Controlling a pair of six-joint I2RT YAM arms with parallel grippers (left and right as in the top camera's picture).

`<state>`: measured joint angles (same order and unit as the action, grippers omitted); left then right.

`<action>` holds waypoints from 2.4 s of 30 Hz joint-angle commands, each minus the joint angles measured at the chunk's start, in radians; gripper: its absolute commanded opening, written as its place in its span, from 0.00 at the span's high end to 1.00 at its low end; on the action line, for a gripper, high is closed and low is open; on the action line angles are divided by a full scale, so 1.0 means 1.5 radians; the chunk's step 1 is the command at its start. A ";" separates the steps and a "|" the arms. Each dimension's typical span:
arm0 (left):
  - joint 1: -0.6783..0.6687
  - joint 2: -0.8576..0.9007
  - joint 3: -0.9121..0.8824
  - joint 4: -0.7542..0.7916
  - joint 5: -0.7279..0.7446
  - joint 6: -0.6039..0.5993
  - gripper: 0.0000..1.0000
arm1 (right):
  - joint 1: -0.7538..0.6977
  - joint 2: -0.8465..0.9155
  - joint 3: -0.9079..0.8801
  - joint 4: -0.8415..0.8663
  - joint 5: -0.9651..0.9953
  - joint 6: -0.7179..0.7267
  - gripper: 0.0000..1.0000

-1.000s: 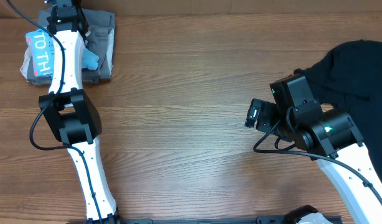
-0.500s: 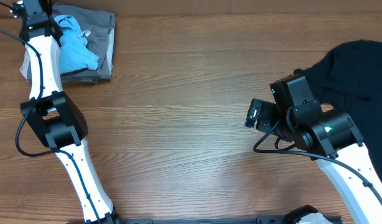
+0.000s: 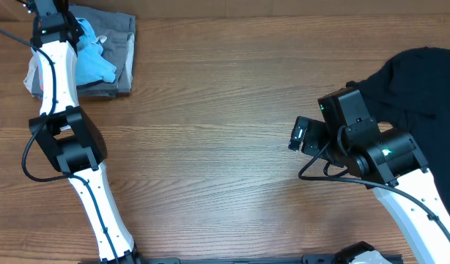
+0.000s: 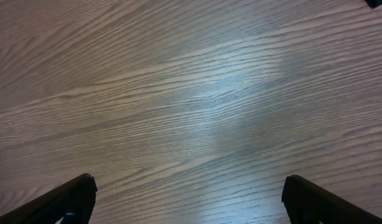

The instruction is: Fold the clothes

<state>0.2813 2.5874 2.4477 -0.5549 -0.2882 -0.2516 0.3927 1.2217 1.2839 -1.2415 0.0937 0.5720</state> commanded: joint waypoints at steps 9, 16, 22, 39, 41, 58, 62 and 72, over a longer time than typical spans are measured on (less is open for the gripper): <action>-0.025 0.028 0.006 0.018 0.126 0.032 0.96 | -0.002 0.000 0.004 0.004 0.007 0.001 0.00; -0.057 0.028 0.005 0.008 0.187 0.083 0.95 | -0.002 0.000 0.004 0.004 0.007 0.001 0.00; -0.062 0.028 -0.019 -0.012 0.186 0.083 0.95 | -0.002 0.000 0.004 0.004 0.007 0.001 0.00; -0.092 -0.195 -0.011 -0.141 0.237 0.078 0.30 | -0.002 0.000 0.004 0.004 0.007 0.001 0.00; -0.093 -0.236 -0.011 -0.173 0.264 0.063 0.00 | -0.002 0.000 0.004 0.004 0.007 0.001 0.00; -0.093 -0.583 -0.011 -0.570 0.439 0.060 0.00 | -0.002 0.000 0.004 0.004 0.007 0.001 0.00; -0.093 -0.661 -0.011 -0.647 0.515 0.082 0.00 | -0.002 0.000 0.004 0.004 0.007 0.001 0.00; -0.093 -0.835 -0.030 -0.756 0.582 0.161 0.00 | -0.002 0.000 0.004 0.004 0.007 0.001 0.00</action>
<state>0.1436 1.3872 2.4210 -1.6859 0.5179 -0.0673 0.3927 1.2221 1.2835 -1.2419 0.0937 0.5716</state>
